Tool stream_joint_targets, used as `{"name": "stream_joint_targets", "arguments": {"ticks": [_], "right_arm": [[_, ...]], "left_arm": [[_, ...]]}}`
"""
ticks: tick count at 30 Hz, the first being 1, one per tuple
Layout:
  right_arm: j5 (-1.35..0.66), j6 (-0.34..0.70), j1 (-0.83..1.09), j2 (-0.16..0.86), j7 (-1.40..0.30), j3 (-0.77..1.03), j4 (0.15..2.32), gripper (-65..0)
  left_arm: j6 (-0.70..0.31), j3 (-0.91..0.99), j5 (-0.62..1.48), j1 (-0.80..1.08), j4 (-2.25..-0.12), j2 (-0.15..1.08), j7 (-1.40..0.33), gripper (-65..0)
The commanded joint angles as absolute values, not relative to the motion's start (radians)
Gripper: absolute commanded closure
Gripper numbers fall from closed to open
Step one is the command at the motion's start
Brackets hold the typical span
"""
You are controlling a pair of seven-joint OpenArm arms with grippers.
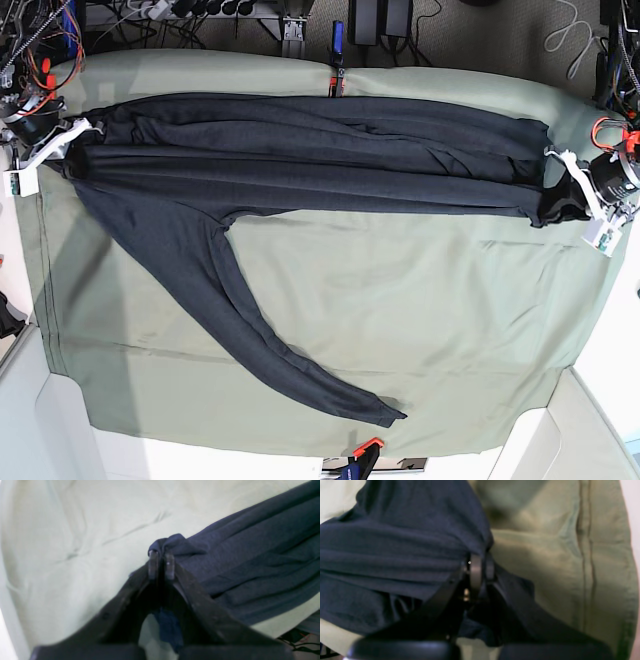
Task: Fold the T-shirt properly
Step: 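Fold the hem edge over toward the collar with both grippers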
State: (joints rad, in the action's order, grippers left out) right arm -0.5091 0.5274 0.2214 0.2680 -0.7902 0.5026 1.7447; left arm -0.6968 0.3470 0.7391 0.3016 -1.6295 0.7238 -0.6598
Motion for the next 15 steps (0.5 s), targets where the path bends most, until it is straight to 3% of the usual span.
{"name": "stream_joint_targets", "arguments": {"ticks": [1, 3, 6, 15], "right_arm": [[-0.524, 0.522, 0.214, 0.282, -0.785, 0.511, 1.762, -5.8], [-0.523, 0.520, 0.214, 0.282, -0.802, 0.511, 1.762, -17.6], [-0.524, 0.520, 0.214, 0.282, -0.808, 0.511, 1.762, -28.3], [-0.553, 0.520, 0.187, 0.282, -0.751, 0.513, 1.764, -28.9]], "left_arm": [[-0.698, 0.360, 0.748, 0.292, -1.644, 0.736, -0.654, 0.0], [-0.698, 0.360, 0.749, 0.294, -1.644, 0.722, -0.656, 0.0], [-0.698, 0.359, 0.751, 0.294, -1.644, 0.705, -0.655, -11.5], [-0.698, 0.360, 0.791, 0.294, -1.644, 0.701, -0.725, -30.8]]}}
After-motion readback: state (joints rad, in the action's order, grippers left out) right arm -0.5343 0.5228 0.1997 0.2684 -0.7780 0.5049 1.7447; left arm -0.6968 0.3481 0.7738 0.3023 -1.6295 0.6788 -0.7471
